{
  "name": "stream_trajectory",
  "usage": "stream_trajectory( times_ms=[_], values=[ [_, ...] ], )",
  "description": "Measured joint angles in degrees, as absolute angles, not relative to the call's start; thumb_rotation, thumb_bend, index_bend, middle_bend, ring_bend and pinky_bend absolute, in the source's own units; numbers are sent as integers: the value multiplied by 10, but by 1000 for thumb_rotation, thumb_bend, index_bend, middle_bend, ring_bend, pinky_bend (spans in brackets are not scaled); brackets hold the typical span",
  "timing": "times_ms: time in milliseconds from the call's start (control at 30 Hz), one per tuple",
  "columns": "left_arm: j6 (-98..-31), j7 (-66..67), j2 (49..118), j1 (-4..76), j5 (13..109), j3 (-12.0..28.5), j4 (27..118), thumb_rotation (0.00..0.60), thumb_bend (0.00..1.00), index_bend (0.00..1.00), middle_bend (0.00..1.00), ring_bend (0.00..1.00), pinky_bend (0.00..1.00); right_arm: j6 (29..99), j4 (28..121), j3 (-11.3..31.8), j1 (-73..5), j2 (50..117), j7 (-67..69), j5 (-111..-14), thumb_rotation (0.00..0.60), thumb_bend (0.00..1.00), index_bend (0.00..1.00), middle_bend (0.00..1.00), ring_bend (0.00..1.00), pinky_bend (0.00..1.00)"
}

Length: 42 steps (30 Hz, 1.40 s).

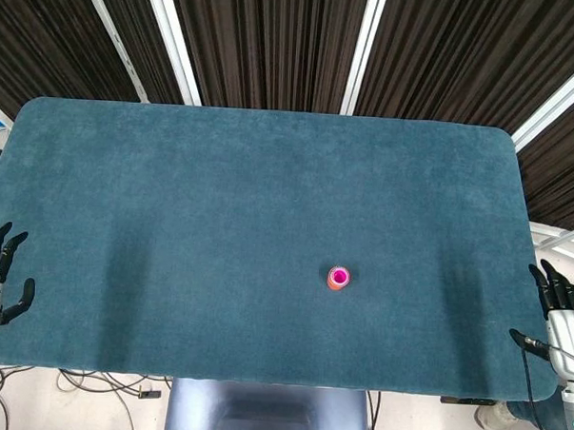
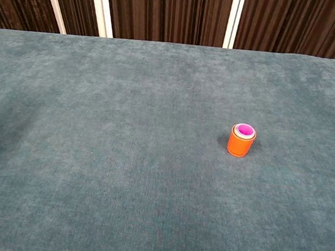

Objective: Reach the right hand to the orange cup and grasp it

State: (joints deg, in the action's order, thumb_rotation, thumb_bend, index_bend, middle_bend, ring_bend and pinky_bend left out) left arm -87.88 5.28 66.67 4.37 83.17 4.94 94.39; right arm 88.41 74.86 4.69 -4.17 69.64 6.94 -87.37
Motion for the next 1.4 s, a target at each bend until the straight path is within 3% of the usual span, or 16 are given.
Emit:
stream_trajectory(
  times_ms=[1000, 1400],
  values=[
    [-882, 48, 670, 41, 831, 49, 937, 600, 459, 109, 0, 0, 0, 861, 767, 39, -43, 680, 80, -870, 600, 89, 39, 44, 124, 205],
    [-871, 56, 674, 46, 820, 53, 945, 600, 462, 109, 0, 0, 0, 805, 798, 31, -70, 645, 133, -879, 600, 89, 37, 57, 126, 205]
  ],
)
